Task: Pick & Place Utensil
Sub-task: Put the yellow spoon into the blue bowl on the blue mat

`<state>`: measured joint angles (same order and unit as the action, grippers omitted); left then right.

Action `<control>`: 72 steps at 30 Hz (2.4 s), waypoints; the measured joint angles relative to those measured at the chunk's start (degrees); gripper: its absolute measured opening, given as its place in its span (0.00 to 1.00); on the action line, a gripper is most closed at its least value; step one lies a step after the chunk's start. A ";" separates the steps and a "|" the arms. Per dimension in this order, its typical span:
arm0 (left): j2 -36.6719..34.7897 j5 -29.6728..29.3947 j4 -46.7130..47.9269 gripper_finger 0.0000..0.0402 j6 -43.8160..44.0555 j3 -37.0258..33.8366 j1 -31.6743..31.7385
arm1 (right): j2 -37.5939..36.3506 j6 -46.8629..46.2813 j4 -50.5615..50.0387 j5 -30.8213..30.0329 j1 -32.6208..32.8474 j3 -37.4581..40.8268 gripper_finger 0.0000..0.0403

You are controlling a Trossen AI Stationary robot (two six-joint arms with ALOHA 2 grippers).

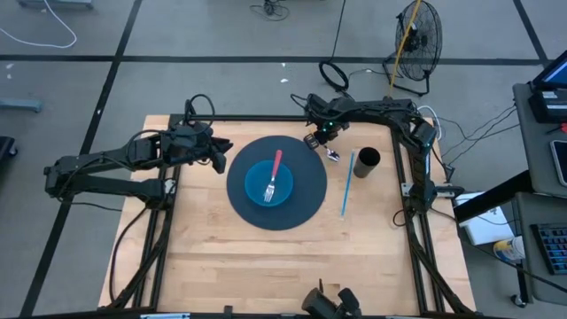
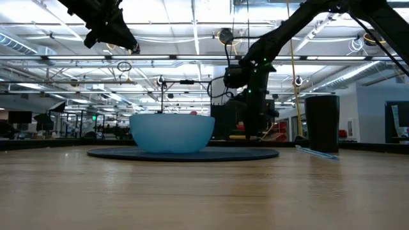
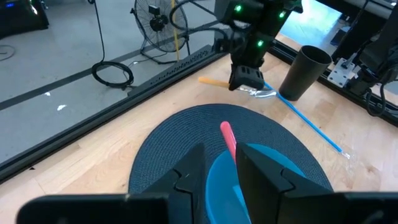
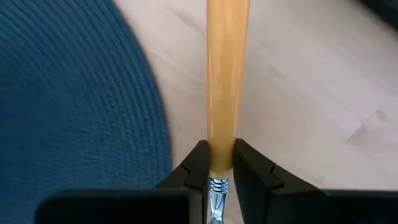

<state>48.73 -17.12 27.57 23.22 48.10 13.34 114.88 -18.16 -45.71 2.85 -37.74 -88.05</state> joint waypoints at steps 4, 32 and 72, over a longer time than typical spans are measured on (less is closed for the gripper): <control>0.00 0.02 -0.23 0.22 0.00 0.00 0.00 | -3.40 -0.22 0.76 -0.04 0.00 -0.02 0.10; 0.01 0.02 -0.85 0.22 0.01 0.02 0.01 | -25.81 -2.84 14.20 -0.05 10.97 -0.17 0.10; 14.21 23.14 -71.12 0.31 15.40 -23.12 1.10 | -25.91 -9.72 65.53 4.77 26.99 24.79 0.10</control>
<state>62.94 6.02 -43.55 38.62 24.97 14.44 88.97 -27.88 19.83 7.62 -10.74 -63.27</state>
